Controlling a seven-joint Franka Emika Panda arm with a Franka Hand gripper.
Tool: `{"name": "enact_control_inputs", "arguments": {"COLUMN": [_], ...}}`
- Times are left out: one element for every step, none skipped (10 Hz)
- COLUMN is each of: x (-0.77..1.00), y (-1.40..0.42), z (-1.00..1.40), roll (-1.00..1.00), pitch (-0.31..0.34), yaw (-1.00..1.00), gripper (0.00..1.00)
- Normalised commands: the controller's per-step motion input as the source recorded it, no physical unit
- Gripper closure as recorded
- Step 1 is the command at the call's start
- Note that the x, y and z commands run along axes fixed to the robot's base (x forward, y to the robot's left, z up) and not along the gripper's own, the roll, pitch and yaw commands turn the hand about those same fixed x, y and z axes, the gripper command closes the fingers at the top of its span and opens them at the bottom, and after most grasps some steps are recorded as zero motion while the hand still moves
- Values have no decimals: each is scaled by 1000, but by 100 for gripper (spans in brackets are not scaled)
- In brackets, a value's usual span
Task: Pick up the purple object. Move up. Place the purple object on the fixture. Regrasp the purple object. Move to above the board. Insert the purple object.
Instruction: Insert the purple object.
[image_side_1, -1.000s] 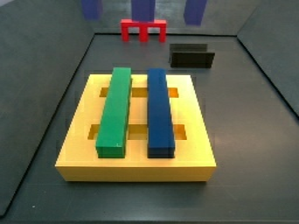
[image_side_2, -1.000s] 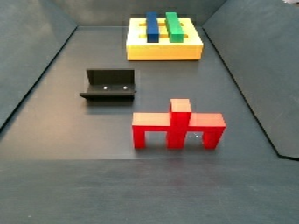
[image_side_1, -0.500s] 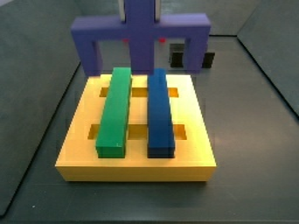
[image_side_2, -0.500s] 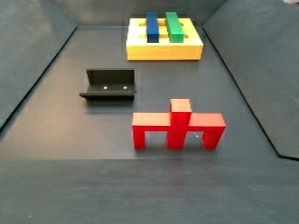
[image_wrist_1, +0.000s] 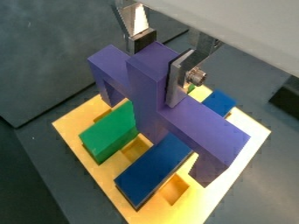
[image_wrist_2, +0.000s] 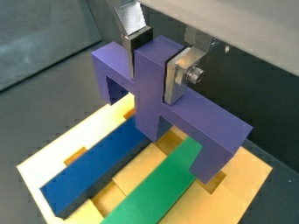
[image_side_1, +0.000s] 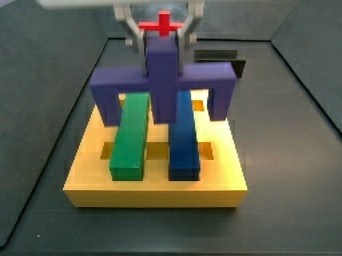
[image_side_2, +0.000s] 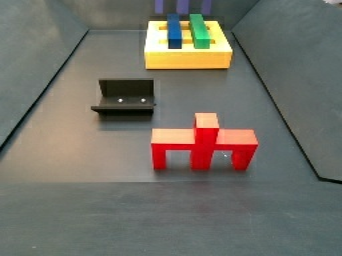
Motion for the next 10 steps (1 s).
{"name": "enact_control_inputs", "arguments": {"x": [0,0,0,0,0,-37,-66,-9,0,0], "y": [-77,-89,-109,-129,-114,-94,-63,-91,-91,-83], "z": [-331,-240,-217,-189,-140,-3,0,0,-23,-77], "roll": [-24,0,0,0,0,0,0,0,0,0], "pitch": [-60,-40,-37,-34,-20,0,-16,-14,-13,-19], "yaw": [34,43,49,54,54,60,54,71,69,57], "gripper": [100,100,100,100,100,100,100,100,100,100]}}
